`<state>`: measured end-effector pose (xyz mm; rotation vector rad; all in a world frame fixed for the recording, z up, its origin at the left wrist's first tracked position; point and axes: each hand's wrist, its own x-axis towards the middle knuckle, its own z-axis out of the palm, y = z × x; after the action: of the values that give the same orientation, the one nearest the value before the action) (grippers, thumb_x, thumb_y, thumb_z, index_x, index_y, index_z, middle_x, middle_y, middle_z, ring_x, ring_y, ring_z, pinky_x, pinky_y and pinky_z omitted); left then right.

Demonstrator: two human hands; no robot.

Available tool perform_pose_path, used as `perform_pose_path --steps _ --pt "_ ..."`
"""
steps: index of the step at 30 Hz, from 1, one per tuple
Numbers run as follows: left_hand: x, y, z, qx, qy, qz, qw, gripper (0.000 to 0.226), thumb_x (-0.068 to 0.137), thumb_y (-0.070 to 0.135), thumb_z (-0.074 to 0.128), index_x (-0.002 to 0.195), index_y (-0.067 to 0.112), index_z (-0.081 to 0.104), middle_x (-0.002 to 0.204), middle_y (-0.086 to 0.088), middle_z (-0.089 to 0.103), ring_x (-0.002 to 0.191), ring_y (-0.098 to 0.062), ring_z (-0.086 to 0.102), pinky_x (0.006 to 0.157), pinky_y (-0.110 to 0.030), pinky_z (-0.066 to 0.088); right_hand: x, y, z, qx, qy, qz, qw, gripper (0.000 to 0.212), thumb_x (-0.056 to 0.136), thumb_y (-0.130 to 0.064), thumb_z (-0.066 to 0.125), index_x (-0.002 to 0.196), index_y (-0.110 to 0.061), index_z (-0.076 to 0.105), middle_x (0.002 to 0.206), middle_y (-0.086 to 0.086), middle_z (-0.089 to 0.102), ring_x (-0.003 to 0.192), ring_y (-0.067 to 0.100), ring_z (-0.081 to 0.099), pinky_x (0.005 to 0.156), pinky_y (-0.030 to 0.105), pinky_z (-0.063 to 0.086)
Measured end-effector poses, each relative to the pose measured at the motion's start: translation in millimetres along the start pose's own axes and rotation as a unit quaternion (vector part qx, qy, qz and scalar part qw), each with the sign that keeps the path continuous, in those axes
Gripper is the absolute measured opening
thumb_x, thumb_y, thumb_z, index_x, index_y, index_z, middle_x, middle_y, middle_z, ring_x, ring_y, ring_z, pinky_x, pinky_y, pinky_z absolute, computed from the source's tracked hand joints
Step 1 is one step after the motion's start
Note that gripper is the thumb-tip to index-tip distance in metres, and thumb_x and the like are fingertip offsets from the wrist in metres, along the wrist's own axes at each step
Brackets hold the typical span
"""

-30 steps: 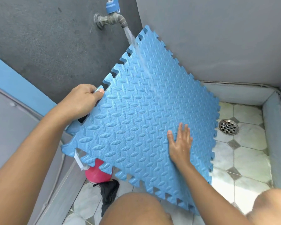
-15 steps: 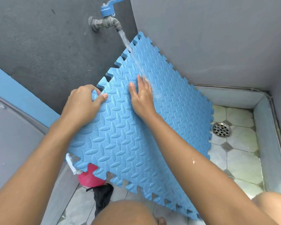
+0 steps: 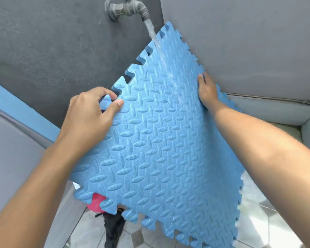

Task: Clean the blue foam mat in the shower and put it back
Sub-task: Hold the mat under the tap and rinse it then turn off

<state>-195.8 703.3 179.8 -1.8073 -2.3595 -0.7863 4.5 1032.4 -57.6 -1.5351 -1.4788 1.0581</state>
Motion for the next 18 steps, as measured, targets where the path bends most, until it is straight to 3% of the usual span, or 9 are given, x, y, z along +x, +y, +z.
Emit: perform_pose_path --steps 1,3,6,10,14,18 --pt "0 1 -1 -0.004 0.002 -0.003 1.000 0.015 0.096 0.035 0.068 0.091 0.020 0.069 0.061 0.012 0.052 0.058 0.008 0.054 0.059 -0.013 0.035 -4 44 -11 -0.014 0.021 0.053 0.998 0.073 0.085 -0.080 0.025 0.125 -0.027 0.055 0.138 -0.004 0.055 0.130 0.018 0.047 0.118 0.052 0.027" --pt "-1 0 0 -0.003 0.004 -0.010 1.000 0.017 0.096 0.035 0.068 0.095 0.018 0.071 0.064 0.015 0.050 0.059 0.007 0.053 0.060 -0.025 0.028 -33 111 -28 -0.041 0.040 0.110 0.992 0.073 0.090 -0.071 0.028 0.142 -0.024 0.049 0.149 0.001 0.050 0.139 0.024 0.043 0.119 0.050 0.026" --pt "-1 0 0 0.006 -0.002 -0.023 1.000 0.020 0.096 0.037 0.066 0.100 0.018 0.072 0.070 0.016 0.049 0.063 0.001 0.050 0.072 -0.025 0.029 -84 136 -36 -0.052 0.064 0.107 0.991 0.069 0.098 -0.058 0.034 0.155 -0.019 0.036 0.161 0.006 0.036 0.150 0.027 0.028 0.123 0.051 0.018" --pt "-1 5 -2 0.005 -0.009 -0.028 1.000 0.023 0.097 0.038 0.066 0.105 0.018 0.073 0.095 0.000 0.064 0.089 -0.015 0.057 0.082 -0.028 0.035 -104 76 -18 -0.006 0.059 0.029 0.998 0.064 0.102 -0.054 0.038 0.158 -0.025 0.030 0.167 0.003 0.021 0.155 0.021 0.012 0.124 0.054 0.006" --pt "0 9 -3 -0.012 -0.016 -0.065 0.998 0.037 0.095 0.040 0.068 0.124 0.016 0.067 0.131 -0.011 0.068 0.130 -0.021 0.058 0.094 -0.031 0.040 -163 -33 19 0.001 -0.006 -0.128 0.992 0.063 0.103 -0.054 0.032 0.160 -0.032 0.016 0.169 -0.003 0.009 0.156 0.016 -0.001 0.124 0.052 -0.004" --pt "-1 14 -4 -0.026 -0.022 -0.108 0.994 0.059 0.094 0.042 0.069 0.142 0.017 0.048 0.135 -0.014 0.060 0.132 -0.025 0.050 0.093 -0.030 0.034 -258 -116 45 0.013 -0.054 -0.217 0.975 0.063 0.104 -0.052 0.034 0.160 -0.037 0.011 0.170 -0.005 0.002 0.156 0.016 -0.009 0.121 0.049 -0.011"
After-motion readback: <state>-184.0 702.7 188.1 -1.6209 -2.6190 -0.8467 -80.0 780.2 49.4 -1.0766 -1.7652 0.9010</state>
